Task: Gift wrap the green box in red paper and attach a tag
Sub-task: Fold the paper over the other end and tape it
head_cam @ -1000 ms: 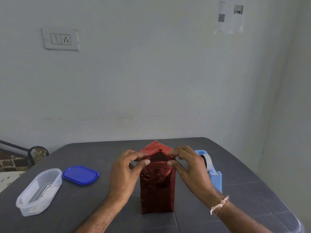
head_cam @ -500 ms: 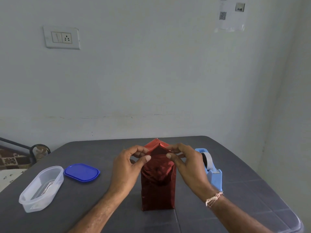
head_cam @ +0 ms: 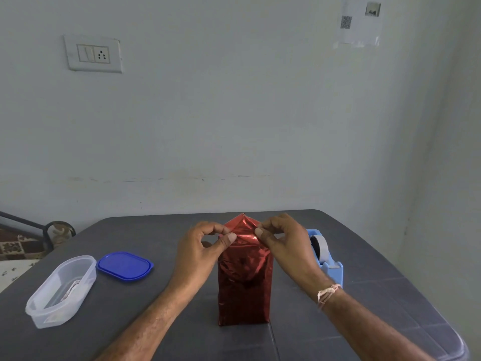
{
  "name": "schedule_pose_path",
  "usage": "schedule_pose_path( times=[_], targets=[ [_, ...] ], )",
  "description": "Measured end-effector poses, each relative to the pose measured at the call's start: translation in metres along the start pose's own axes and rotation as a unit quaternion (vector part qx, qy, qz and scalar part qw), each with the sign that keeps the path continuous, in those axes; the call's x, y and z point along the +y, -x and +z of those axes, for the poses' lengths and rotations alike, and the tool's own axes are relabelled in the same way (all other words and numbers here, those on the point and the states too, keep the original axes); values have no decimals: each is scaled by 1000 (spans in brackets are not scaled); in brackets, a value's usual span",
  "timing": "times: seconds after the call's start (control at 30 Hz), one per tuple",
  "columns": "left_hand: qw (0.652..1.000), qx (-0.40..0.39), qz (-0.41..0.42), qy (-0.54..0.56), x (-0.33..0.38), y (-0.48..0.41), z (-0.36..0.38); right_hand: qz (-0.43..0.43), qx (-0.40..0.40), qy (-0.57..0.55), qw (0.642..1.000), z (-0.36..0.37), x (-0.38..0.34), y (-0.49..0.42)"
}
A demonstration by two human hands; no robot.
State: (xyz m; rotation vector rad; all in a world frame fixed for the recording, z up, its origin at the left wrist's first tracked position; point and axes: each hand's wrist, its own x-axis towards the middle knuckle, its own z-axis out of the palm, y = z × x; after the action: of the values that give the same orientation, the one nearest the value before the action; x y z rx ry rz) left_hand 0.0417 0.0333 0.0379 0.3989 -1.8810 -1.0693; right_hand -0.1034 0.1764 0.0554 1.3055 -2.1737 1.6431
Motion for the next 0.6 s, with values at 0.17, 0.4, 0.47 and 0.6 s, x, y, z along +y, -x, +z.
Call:
schedule_pose_path(
  times=[0.17, 0.4, 0.47, 0.6],
  targets=[
    [995, -25, -57, 76, -6, -7, 4, 29, -7, 16, 999, -1, -4, -5],
    [990, -44, -80, 109, -12, -14, 5, 43, -22, 50, 998, -1, -10, -11],
    [988, -58, -89, 111, -15, -18, 5, 45, -25, 55, 997, -1, -12, -12],
    [984, -75, -105, 119, -12, -18, 4, 51, -37, 65, 996, -1, -15, -16]
  ],
)
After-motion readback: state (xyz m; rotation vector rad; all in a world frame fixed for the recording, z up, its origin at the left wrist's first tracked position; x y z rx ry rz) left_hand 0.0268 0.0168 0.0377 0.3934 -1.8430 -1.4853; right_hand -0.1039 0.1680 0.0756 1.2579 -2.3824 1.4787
